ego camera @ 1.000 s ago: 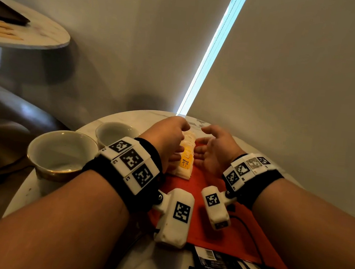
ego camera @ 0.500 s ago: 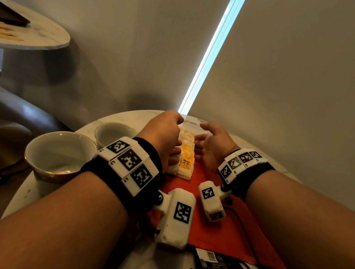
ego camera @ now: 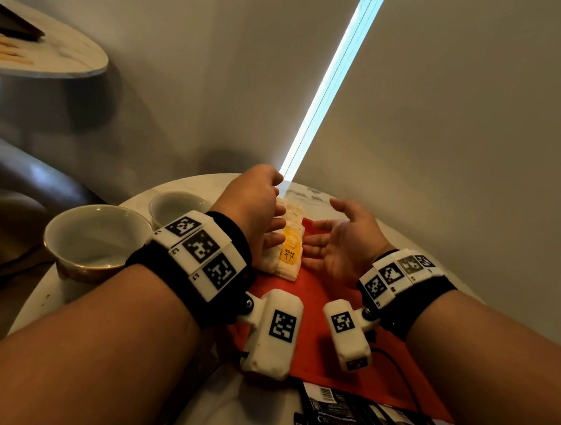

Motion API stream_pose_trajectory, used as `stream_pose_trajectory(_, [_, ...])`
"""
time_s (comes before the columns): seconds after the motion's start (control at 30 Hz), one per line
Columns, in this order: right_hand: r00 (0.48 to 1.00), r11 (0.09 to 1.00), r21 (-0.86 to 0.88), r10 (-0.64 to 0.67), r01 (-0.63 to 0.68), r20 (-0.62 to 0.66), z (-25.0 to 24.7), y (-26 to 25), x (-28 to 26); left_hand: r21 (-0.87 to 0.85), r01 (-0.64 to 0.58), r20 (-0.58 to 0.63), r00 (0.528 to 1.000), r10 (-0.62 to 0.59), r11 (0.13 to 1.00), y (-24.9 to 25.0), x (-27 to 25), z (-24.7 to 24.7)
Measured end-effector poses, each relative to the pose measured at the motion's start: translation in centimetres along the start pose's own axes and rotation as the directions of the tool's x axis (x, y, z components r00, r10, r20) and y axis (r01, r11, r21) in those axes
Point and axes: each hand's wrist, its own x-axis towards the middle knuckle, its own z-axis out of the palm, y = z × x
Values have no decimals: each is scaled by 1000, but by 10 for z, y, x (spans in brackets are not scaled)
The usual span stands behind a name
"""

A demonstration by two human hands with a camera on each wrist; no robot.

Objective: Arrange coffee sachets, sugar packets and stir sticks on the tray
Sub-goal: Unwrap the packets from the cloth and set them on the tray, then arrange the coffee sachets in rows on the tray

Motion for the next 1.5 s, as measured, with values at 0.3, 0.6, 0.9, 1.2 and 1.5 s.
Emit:
stream_pose_trajectory(0.3, [998,999,-36,19,-22,-64,12,0,-8,28,-27,8,1000,27,999,1,0,-2])
stream_pose_trajectory(0.6, [997,998,-43,39,-41,-65,20,5,-12,174,88,-21,996,-86,981,-5,6,-2])
stream_pose_trajectory(0.9, [989,989,-63,130,-134,-70,11,4,-19,247,89,-52,996,-78,965,-12,12,0])
stream_pose_trajectory(1.2, [985,975,-201,65,-97,-158,-4,-1,-24,207,81,0,997,-83,975,-10,7,2])
stream_pose_trajectory(1.5, [985,939,-342,-95,41,-144,-103,-20,-134,3,28,89,996,-28,1000,-6,-9,5])
